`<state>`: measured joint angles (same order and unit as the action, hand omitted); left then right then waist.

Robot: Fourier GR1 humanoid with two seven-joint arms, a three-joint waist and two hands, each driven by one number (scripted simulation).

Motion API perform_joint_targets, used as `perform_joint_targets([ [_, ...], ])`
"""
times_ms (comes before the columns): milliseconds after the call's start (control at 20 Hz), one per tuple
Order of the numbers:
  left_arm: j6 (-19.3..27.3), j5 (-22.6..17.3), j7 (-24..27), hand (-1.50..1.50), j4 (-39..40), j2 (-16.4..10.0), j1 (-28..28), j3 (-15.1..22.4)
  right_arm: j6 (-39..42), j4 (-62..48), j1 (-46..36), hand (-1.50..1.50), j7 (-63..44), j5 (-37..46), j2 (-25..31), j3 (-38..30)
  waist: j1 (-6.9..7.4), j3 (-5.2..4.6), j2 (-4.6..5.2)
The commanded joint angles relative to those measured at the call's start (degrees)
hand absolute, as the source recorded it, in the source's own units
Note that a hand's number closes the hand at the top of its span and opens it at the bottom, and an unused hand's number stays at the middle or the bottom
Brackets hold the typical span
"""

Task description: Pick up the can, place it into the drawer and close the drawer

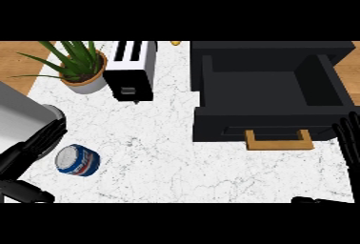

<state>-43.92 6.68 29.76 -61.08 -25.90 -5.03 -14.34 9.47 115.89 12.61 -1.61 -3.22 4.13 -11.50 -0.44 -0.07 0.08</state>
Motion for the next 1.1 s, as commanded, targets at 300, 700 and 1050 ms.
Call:
perform_joint_targets([
  [300,-0.68,3.13,13.78,-1.50,11.73,-1.24,-3.25,5.05,0.47,2.25,1.91,-1.50,0.55,-0.13,-1.02,0.04,-0.14,0.00,-0.02],
  [700,0.99,4.10,18.73,-1.50,20.71,-3.28,-5.40,7.91,0.32,2.77,0.13,-1.50,-1.41,-0.61,-0.60,-0.29,-0.17,-0.03,0.07],
  [1050,1.45,2.40,18.34,-1.50,23.07,-3.52,-8.55,9.44,-0.18,8.03,2.69,-1.50,-3.96,-0.01,-1.01,0.10,-0.26,0.00,-0.05],
])
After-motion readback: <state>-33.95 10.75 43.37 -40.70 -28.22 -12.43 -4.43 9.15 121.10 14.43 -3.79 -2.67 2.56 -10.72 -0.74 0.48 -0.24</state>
